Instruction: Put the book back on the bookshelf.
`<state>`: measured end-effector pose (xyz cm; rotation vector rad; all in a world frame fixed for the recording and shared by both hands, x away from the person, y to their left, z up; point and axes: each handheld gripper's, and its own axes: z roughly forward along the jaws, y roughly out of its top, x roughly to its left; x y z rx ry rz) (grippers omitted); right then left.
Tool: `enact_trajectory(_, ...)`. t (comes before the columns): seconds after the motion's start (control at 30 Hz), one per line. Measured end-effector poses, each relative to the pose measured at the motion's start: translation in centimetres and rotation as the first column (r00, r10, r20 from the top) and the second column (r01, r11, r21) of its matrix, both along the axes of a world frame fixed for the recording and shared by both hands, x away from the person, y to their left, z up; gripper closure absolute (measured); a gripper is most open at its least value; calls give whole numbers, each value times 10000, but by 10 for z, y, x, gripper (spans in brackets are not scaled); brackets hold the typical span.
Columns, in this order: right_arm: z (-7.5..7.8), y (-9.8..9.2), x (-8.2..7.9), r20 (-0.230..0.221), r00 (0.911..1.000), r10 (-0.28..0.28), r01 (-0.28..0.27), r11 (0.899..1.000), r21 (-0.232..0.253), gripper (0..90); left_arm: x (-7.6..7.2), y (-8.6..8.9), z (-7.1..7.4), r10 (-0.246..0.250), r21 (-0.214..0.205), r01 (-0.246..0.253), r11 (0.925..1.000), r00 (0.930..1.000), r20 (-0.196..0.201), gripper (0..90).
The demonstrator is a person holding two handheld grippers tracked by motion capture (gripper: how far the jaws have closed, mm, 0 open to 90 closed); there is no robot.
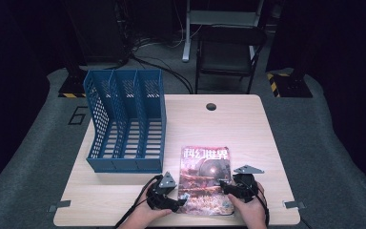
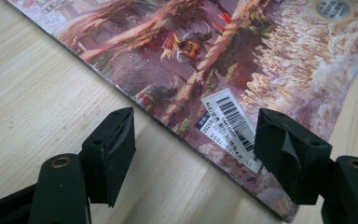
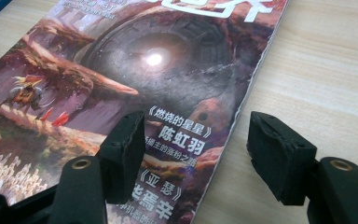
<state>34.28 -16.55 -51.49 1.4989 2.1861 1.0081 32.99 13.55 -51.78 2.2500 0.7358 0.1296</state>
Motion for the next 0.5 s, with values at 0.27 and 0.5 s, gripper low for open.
enact_trajectory(0.27, -2, 1, 0, -100, 9999, -111, 112, 9999, 110, 367, -2, -4, 0, -145, -35, 145, 9999, 9999, 30, 308)
enact_trajectory(0.5, -2, 4, -1, -91, 10000, -13, 14, 9999, 149, 375, -5, -6, 0, -239, -49, 239, 9997, 9997, 16, 360)
